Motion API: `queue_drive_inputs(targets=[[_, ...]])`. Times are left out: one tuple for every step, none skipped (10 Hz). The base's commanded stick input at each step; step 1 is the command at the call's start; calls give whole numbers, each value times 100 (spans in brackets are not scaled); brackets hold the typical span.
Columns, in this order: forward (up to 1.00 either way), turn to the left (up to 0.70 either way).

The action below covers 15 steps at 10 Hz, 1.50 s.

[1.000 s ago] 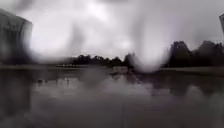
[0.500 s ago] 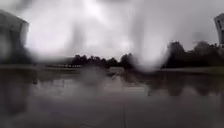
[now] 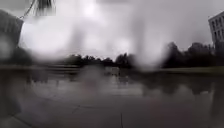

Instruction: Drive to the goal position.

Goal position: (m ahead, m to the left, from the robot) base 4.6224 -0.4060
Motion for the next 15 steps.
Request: queue_drive_inputs(targets=[[70,-3],[70,-2],[70,-1],[70,0],[70,0],[70,0],[70,0],[70,0],[70,0],[70,0],[70,0],[70,0],[70,0],[70,0],[70,0]])
